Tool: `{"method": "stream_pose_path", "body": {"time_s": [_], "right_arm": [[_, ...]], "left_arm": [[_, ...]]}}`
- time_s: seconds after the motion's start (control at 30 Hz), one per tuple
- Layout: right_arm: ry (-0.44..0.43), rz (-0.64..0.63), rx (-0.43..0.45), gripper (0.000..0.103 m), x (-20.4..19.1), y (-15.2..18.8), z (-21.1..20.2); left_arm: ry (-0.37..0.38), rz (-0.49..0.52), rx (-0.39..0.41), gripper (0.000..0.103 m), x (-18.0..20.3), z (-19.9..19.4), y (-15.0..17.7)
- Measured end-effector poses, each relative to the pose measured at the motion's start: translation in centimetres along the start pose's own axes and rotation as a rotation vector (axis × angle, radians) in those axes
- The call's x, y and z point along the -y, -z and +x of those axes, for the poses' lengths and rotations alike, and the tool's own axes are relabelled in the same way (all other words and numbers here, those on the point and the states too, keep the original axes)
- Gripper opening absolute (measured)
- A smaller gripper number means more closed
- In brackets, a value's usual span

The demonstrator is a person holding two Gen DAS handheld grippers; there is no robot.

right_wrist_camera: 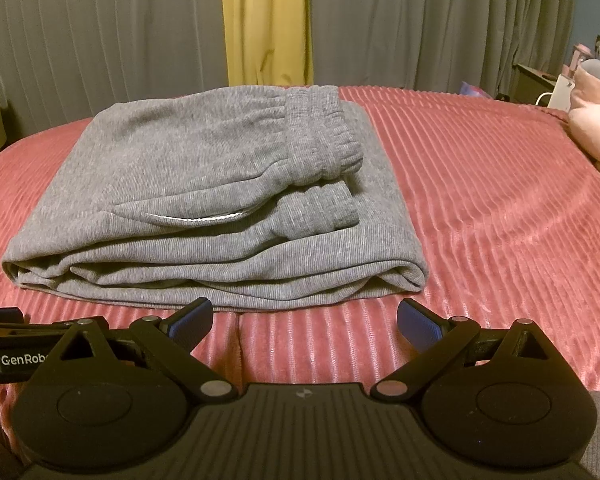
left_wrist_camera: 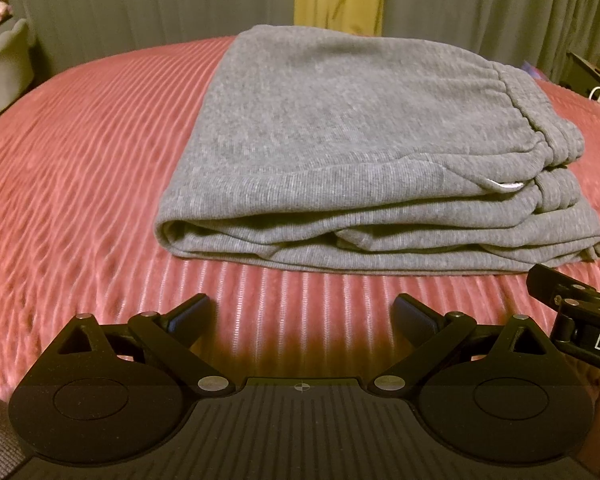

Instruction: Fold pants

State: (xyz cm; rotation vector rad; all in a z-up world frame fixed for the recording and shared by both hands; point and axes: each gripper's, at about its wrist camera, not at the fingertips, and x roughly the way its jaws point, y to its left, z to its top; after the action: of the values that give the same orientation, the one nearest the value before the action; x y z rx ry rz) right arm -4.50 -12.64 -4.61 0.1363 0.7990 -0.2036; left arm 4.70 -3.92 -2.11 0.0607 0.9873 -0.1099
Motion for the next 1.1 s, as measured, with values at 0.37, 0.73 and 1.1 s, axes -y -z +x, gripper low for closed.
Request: {"method": "stream_pose_path", "body": {"time_s": [0.37, 0.73, 1.1], "right_arm": [[-0.001, 0.002, -0.004, 0.099, 0.00, 0.05, 0.04], [-0.001, 0.002, -0.005, 0.099, 0.03, 0.06, 0.07], [-0.001, 0.003, -0.006, 0.099, 0.04, 0.09, 0.04]], "left_arm": [[-0.001, 0.001, 0.000, 0.101, 0.07, -0.02, 0.01], [-0.001, 0.003, -0.001, 0.101, 0.10, -0.06, 0.04], [-0.002, 0.013, 0.000, 0.101, 0.01, 0.01, 0.16]]}}
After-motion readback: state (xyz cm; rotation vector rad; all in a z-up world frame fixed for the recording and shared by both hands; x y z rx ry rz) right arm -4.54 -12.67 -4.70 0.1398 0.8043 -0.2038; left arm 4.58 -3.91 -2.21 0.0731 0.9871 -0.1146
